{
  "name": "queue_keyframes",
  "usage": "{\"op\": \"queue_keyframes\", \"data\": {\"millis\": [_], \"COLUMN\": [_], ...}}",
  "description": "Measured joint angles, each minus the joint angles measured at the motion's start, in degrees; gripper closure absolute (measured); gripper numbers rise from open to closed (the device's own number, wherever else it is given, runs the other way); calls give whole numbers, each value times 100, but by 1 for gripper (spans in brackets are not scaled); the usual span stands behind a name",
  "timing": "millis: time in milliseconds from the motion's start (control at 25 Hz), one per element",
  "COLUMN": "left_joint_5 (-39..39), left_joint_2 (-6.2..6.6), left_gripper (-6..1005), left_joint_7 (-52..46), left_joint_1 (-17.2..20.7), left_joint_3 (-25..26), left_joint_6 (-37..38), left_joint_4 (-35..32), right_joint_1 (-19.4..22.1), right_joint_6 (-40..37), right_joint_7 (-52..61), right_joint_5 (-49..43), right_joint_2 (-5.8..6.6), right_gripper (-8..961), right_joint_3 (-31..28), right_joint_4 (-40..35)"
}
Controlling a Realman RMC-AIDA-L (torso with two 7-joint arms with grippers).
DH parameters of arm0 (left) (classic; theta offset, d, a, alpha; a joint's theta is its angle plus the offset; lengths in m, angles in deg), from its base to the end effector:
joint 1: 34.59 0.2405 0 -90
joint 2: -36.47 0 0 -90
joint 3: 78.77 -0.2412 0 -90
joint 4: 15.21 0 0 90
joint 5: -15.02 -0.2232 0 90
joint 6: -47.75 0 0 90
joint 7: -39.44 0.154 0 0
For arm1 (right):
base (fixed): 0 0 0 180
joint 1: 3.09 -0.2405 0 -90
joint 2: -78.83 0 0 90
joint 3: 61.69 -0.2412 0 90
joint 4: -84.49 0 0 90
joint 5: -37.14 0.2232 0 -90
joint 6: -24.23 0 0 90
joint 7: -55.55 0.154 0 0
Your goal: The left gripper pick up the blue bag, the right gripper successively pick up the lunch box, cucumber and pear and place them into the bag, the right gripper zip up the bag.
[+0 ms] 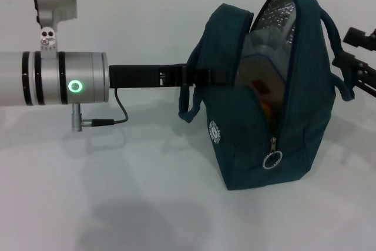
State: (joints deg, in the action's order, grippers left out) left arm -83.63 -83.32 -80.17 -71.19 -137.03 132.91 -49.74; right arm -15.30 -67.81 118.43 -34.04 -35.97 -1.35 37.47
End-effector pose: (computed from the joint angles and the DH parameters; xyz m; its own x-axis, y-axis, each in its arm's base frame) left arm -0.1796 0.3544 -0.0420 0.4127 0.8033 0.4293 0.7526 -0.5663 0.3360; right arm 0.2500 0.2996 0.0641 0.6751 0.0881 -0.7325 -0.3234 -0.8570 -0.4011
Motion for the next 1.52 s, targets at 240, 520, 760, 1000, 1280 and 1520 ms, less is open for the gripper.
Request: {"op": "queue_keyframes", "data": {"millis": [240, 520, 760, 1000, 1280, 1520], "left_joint_5": [8, 58, 84, 86, 86, 85], "left_joint_2": [-4, -9, -18, -18, -18, -18], "left_gripper": [945, 945, 944, 944, 944, 944], "left_joint_7": [0, -1, -1, -1, 37, 48], "left_joint_1": [36, 49, 92, 97, 83, 64], "left_joint_3": [-7, -29, -35, -36, -27, -19], "left_joint_6": [-2, -8, -9, -9, -8, -8], "left_joint_4": [-1, -1, 1, 5, 8, 8], "right_joint_1": [-19, -36, -124, -357, -616, -816], "right_joint_6": [-837, -1724, -1339, -697, -334, -140], "right_joint_7": [-67, -937, -1193, -1205, -1210, -1208], "right_joint_5": [59, -1107, -1729, -1830, -1780, -1638], "right_joint_2": [1, -2, -9, -40, -73, -100], "right_gripper": [489, 246, 214, 213, 217, 221], "right_joint_3": [-481, -422, -378, -78, 298, 447], "right_joint_4": [328, 699, 1331, 1833, 2111, 2263]}}
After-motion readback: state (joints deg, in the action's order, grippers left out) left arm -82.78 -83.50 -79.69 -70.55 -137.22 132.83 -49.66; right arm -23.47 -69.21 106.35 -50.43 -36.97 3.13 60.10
